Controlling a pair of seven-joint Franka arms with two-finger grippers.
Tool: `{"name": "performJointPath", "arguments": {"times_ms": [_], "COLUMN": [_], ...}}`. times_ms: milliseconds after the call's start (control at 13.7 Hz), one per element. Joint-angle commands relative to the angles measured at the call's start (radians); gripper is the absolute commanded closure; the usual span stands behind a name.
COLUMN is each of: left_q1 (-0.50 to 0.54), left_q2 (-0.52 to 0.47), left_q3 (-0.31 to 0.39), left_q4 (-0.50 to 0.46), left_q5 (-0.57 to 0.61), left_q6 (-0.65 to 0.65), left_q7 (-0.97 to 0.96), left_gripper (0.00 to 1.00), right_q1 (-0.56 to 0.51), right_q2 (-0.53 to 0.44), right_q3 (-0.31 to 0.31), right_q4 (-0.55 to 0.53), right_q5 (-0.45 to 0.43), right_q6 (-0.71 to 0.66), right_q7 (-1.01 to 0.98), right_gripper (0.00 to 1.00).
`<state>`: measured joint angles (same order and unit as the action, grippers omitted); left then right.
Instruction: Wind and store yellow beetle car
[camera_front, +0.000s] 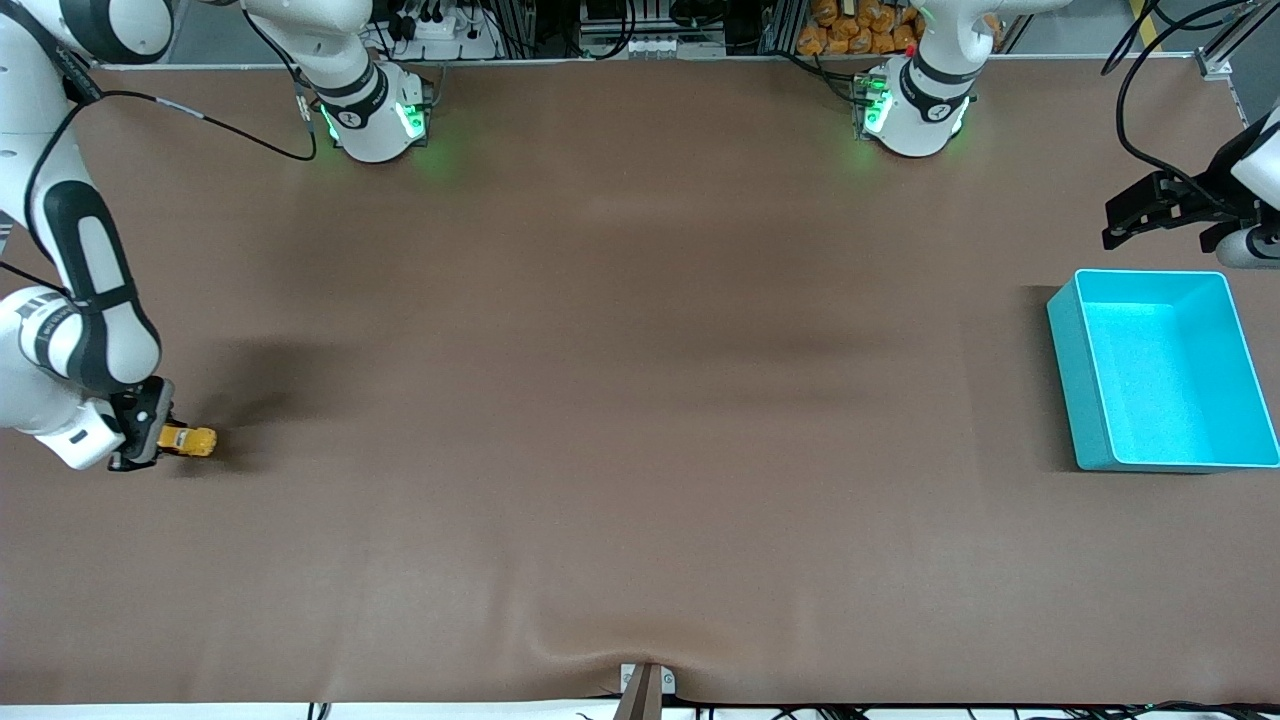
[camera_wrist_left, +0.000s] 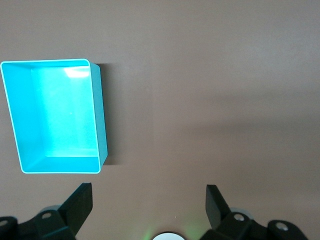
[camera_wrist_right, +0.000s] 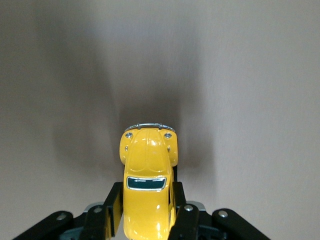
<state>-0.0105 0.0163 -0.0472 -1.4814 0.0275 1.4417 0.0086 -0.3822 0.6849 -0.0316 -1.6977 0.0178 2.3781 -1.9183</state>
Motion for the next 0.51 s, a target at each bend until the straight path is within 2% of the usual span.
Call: {"name": "performJointPath", "arguments": {"times_ms": [0,73,146,437], "left_q1": [-0.017,-0.022,-0.022,-0.022], "left_q2": [-0.001,0.001,0.001,0.007], "left_q3": [0.0,-0.002,-0.002,0.0], "left_q4": [-0.003,-0.005,-0.008,-0.016], "left_q5": [0.006,0.006,0.008,0.008], "left_q6": [0.006,0.006,0.006,0.006], "left_q7": [-0.016,-0.018,-0.018,-0.019], "left_gripper": [0.0,0.0,0.0,0.0], "right_q1": [-0.053,-0.061,-0.079,-0.08], "right_q2": [0.053,0.051,0.051,0.042], "right_q3": [0.012,0.012,0.012,0.016], "right_q4": [0.032,0.035,0.046,0.096], "right_q5": [0.001,-0.001,0.011,0.014], "right_q6": [-0.005,-0.005,-0.01,-0.061], "right_q7": [-0.05,-0.053,-0.065,-0.082], "right_gripper": [0.88,0.5,0.01,0.0]}}
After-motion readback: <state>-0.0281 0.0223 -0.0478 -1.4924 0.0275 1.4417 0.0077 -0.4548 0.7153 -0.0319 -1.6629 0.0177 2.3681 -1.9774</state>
